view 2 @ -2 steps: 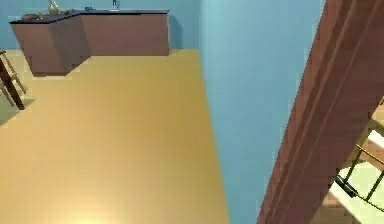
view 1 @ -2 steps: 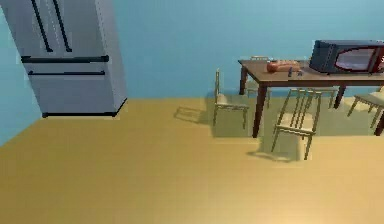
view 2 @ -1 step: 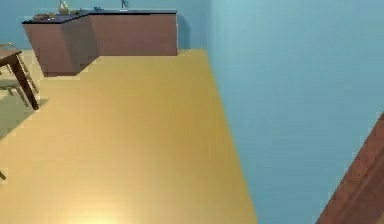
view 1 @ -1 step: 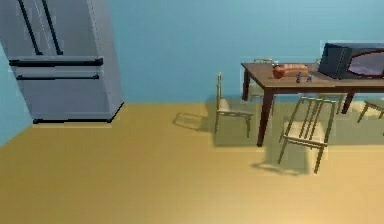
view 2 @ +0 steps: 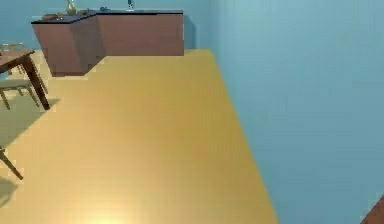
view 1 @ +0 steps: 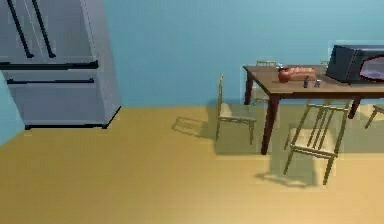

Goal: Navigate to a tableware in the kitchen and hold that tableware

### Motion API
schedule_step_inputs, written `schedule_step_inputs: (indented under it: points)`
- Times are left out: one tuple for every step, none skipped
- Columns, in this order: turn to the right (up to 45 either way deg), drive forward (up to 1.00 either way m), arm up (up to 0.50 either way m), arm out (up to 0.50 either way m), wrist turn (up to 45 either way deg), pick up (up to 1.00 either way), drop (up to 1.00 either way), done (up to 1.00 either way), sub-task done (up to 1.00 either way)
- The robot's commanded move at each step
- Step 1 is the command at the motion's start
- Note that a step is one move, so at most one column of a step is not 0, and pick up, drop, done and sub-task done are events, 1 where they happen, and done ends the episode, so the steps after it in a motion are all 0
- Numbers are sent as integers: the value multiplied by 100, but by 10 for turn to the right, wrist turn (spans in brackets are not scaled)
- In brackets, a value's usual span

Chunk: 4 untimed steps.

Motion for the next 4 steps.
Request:
schedule_step_inputs:
  points:
    - [450, 0, 0, 0, 0, 0, 0, 0, 0]
    - [180, 0, 0, 0, 0, 0, 0, 0, 0]
    - [0, 100, 0, 0, 0, 0, 0, 0, 0]
    - [0, 100, 0, 0, 0, 0, 0, 0, 0]
